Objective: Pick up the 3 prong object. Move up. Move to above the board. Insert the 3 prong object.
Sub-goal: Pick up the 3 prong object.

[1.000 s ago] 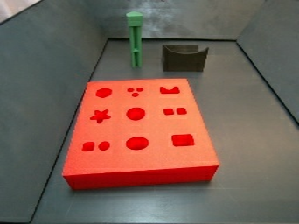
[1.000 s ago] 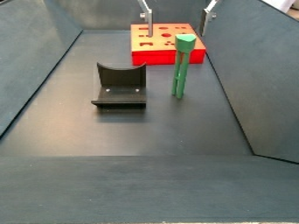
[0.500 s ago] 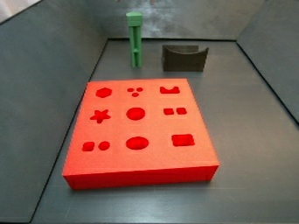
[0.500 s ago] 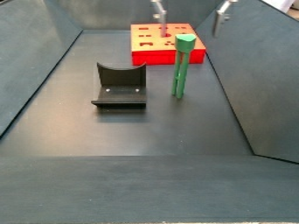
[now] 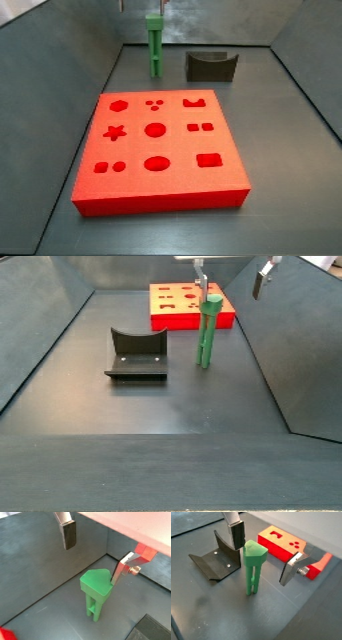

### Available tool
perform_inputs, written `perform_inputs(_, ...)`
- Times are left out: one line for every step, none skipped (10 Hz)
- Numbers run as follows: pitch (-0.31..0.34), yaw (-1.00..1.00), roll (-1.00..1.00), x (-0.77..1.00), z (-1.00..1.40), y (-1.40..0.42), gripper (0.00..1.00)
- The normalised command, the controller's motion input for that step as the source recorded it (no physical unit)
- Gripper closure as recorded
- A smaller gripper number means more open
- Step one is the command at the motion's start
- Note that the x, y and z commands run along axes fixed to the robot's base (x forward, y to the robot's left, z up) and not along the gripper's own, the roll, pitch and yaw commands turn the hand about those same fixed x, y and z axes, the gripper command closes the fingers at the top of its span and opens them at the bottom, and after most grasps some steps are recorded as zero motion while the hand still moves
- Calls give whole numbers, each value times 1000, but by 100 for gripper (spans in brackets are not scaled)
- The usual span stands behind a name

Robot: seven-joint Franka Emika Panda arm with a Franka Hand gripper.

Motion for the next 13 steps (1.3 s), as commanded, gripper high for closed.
perform_inputs(0, 111, 26, 0, -171, -197, 0)
perform_inputs(0, 0, 0, 69, -3, -103, 0)
perform_inputs(0, -11, -54, 106, 146, 149, 0)
perform_inputs(0, 0, -124, 0, 191, 520, 0)
perform_inputs(0, 0, -93, -34, 69, 429, 0)
perform_inputs(0, 0, -87, 0, 111, 266, 0)
perform_inputs(0, 0, -83, 126, 197, 94, 0)
perform_inputs(0, 0, -86, 234, 149, 0, 0)
perform_inputs(-19, -94, -129, 274, 80, -46, 0)
perform_inputs(-19, -137, -126, 263, 26, -51, 0)
perform_inputs(-43, -129, -90, 97, 0, -77, 0)
perform_inputs(-44, -66, -54, 26, -163, -66, 0)
perform_inputs(-51, 0, -16, -83, -314, -49, 0)
